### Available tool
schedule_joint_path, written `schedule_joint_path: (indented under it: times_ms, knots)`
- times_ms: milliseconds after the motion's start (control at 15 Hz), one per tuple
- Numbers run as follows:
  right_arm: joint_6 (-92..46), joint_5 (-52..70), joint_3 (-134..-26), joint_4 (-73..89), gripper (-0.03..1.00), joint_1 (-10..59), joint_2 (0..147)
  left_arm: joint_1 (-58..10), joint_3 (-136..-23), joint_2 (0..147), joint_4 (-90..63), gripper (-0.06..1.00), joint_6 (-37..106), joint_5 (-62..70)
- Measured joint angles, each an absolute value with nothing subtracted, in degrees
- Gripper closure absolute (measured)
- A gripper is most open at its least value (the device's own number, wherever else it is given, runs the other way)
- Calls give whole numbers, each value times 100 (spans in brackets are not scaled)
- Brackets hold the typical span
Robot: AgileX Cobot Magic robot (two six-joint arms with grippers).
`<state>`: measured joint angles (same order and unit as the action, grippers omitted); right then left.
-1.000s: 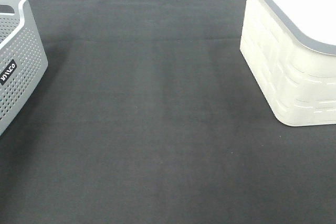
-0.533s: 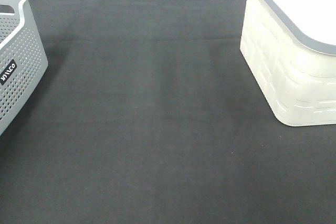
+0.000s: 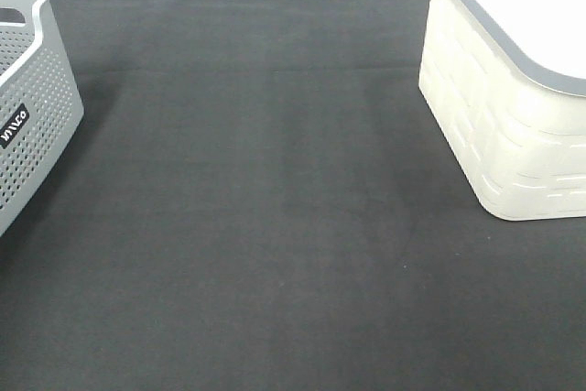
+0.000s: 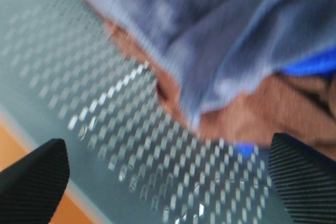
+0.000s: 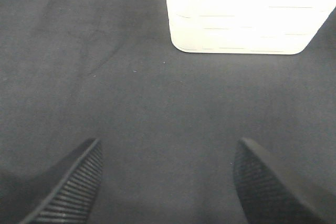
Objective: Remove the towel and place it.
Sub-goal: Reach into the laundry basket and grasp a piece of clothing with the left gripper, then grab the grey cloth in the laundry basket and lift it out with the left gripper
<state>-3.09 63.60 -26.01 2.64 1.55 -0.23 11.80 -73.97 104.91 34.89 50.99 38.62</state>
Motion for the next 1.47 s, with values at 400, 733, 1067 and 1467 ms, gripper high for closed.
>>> schedule_joint_path:
  times_ms: [400, 733, 1067, 1467]
  knots:
    - [-309, 6360, -2601, 264, 28, 155, -23, 1157, -7397, 11190, 3507, 7, 5105, 2767]
    - [-309, 6360, -2601, 264, 28, 155, -23, 1129, -7397, 11253, 3507, 37, 5036, 2830]
    - [-309, 6360, -2601, 269, 28, 155, -23, 1117, -7397, 11253, 3352, 55, 4996, 3214]
    - [-309, 6360, -2601, 269, 28, 155, -23, 1003, -7397, 11253, 3346, 59, 4727, 3254]
